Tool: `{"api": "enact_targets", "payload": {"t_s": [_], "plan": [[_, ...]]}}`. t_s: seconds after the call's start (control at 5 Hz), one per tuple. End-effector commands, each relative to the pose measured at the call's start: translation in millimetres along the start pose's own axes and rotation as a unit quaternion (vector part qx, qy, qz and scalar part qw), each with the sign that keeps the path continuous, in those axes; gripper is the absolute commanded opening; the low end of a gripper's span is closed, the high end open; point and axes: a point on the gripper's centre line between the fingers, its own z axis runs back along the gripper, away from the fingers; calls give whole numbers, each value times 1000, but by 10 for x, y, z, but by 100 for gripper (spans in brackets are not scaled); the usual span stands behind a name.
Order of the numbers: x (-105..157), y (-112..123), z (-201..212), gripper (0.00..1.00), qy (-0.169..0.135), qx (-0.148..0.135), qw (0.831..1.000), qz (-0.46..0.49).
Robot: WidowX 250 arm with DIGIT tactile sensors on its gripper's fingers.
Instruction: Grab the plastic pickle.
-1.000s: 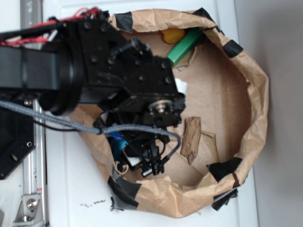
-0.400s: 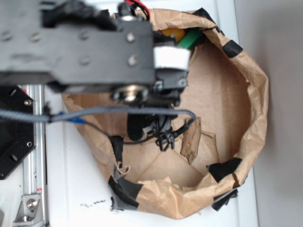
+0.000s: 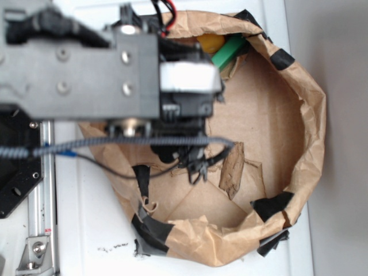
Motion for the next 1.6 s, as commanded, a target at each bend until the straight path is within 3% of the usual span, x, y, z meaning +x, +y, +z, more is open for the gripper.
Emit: {"api": "enact_targets", "payload": {"t_s": [0.0,0.2,0.4,0.6,0.8,1.0,1.2,1.4], "plan": [[-108,-269,-801,0,88,-105,990,-43],[-151,-262,-952,100,101,-97,989,-47],[-178,-202,-806,100,60,-62,996,-26],[-199,-84,-499,100,-7,-45,998,35],[-264,14,-322,100,-38,-57,990,120],[-368,-54,-419,100,-19,-31,983,182],[-418,-224,-583,100,-15,-65,986,154],[-354,-403,-605,100,-33,-84,987,132]]}}
